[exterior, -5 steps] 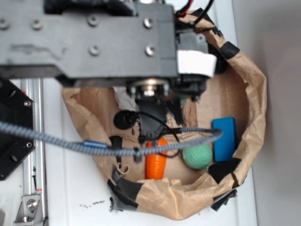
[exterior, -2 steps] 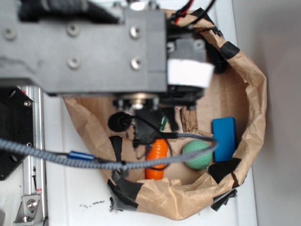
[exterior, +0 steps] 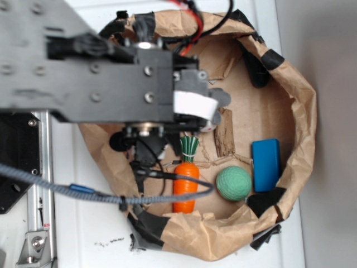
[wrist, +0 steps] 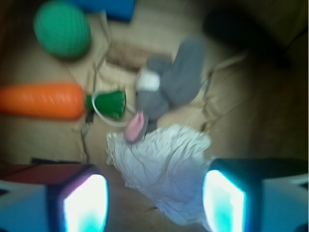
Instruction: Grab the white paper.
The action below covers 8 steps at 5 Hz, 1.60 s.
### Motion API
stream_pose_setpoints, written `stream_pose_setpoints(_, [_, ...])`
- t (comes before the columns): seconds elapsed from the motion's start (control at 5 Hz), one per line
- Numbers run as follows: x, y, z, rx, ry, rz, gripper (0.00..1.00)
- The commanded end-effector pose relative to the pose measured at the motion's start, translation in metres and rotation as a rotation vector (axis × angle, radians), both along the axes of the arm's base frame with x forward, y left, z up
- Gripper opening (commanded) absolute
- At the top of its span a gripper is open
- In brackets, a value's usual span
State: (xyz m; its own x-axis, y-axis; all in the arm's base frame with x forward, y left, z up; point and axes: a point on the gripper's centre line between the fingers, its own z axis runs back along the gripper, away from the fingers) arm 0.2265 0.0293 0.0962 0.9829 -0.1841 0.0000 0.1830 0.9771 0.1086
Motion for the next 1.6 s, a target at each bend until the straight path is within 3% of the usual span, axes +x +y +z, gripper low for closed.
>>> stream_pose_setpoints(0.0, [-0.007,0.010,-0.036,-0.031,0.043,-0.062,1.00])
stream_pose_setpoints(0.2, [-0.002,0.009,-0.057,-0.034,0.054,-0.097,1.00])
stream_pose_setpoints(0.4, [0.012,0.033,-0.069,-0.023,0.062,-0.067,1.00])
stream_pose_setpoints(0.6, [0.016,0.051,-0.081,0.007,0.118,-0.044,1.00])
stream_pose_setpoints(0.8, [0.012,0.056,-0.078,0.006,0.120,-0.028,1.00])
stream_pose_setpoints(1.0, [0.010,0.062,-0.075,-0.007,0.097,0.014,0.00])
stream_pose_setpoints(1.4, [0.009,0.064,-0.066,-0.003,0.085,0.039,0.00])
